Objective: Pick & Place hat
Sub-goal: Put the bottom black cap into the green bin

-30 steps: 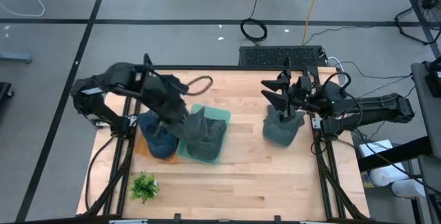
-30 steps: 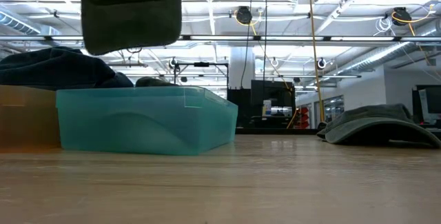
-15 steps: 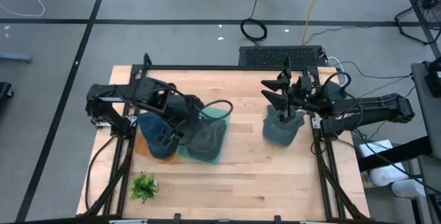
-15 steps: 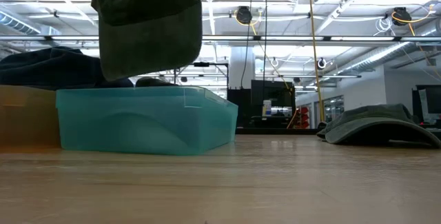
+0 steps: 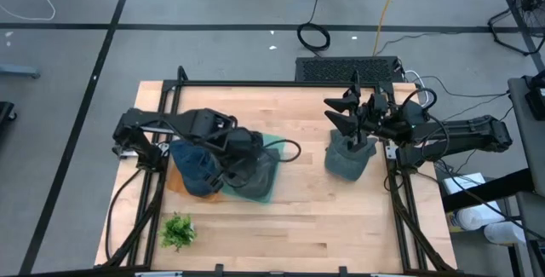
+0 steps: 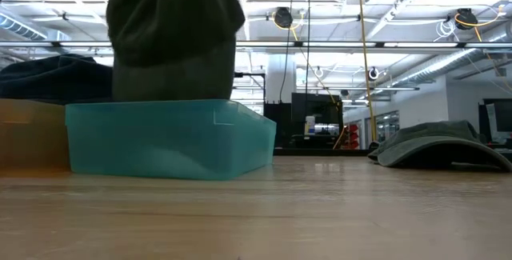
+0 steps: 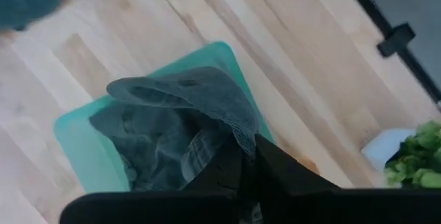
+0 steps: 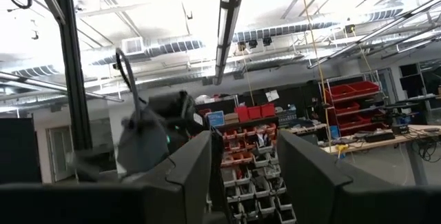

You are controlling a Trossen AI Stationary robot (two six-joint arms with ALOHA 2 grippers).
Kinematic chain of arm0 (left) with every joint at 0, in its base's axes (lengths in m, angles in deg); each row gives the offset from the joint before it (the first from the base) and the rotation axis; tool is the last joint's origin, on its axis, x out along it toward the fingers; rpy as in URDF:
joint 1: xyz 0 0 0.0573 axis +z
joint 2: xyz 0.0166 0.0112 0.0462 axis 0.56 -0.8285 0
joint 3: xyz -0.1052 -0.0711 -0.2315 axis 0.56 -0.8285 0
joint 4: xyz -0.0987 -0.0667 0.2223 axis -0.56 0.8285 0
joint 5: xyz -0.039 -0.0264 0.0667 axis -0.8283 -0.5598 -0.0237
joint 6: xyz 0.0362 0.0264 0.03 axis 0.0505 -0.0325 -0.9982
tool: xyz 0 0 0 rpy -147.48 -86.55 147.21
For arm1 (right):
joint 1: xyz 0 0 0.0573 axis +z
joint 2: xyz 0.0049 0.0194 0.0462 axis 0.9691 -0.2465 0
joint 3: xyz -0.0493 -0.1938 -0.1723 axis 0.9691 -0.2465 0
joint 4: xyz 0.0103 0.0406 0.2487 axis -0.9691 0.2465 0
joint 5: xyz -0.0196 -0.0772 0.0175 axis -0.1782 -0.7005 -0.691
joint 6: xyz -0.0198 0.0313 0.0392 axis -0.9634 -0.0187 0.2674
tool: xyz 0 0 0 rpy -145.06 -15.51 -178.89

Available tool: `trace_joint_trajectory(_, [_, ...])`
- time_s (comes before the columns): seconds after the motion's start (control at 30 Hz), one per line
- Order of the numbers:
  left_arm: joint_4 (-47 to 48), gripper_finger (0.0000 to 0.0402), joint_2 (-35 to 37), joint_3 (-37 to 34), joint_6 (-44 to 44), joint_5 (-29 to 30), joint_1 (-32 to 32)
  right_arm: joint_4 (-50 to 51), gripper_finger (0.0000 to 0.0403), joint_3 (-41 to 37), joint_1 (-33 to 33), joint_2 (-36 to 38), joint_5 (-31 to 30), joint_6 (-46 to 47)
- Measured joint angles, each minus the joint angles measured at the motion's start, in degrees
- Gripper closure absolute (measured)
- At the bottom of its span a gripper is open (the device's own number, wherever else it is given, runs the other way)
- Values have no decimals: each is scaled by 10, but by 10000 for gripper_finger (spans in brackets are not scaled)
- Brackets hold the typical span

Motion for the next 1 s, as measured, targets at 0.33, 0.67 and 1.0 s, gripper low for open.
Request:
trace_joint_trajectory(0.33, [-115, 385, 0, -97, -55, -33, 30, 1, 247, 0, 0, 0, -1, -3])
trace_joint_trajectory(0.67, [-207, 385, 0, -191, -77, -15, 107, 30, 247, 0, 0, 0, -1, -16])
trace_joint_trajectory(1.0, [-312, 384, 0, -280, -64, 0, 161, 56, 247, 0, 0, 0, -2, -16])
